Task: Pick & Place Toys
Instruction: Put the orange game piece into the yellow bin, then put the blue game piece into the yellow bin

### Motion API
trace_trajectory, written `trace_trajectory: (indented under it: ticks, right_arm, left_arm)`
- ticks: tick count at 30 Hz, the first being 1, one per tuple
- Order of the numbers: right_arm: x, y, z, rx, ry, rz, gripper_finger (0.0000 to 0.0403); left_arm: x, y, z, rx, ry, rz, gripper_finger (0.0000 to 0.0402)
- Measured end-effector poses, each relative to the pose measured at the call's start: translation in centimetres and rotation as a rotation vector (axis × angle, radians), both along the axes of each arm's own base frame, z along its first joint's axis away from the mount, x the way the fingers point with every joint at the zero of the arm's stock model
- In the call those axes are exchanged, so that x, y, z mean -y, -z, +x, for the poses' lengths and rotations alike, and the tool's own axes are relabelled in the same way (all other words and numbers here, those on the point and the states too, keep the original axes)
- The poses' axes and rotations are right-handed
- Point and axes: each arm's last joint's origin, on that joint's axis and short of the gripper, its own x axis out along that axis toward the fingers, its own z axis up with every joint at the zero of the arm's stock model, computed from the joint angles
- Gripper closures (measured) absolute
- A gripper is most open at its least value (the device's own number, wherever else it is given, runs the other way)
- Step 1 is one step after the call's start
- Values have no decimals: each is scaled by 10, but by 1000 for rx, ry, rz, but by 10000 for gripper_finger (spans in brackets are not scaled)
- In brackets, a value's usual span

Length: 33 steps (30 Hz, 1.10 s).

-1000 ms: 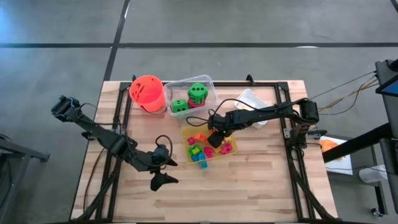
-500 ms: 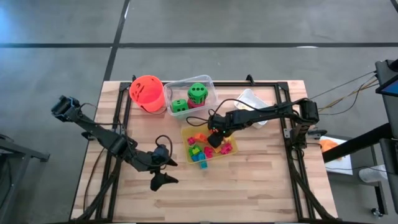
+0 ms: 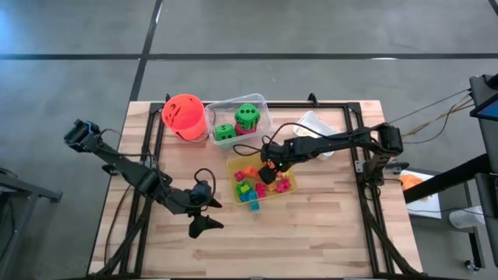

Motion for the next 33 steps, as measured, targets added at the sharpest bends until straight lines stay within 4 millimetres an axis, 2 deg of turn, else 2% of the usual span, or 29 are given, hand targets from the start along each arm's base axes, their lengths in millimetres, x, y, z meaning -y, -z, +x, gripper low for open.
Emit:
trace_trajectory:
  ticks: [8,12,16,25,29,33]
  right_arm:
    - [-16,-46,-2,54,134,0,93]
    - [-36,-65,-1,50,136,17,92]
    - [-63,-76,1,98,183,74,92]
    - [-135,-65,3,157,389,107,92]
    - [-161,-50,16,163,440,85,92]
    - [-178,-27,33,134,504,64,92]
  left_arm:
    - [-2,0,1,-6,9,-14,27]
    - [0,0,1,-5,114,-5,27]
    - [-1,0,1,-7,167,14,27]
    - [-7,-10,-5,65,345,76,27]
    - [-9,-18,-10,124,407,113,27]
    - [-11,-24,-16,151,484,97,27]
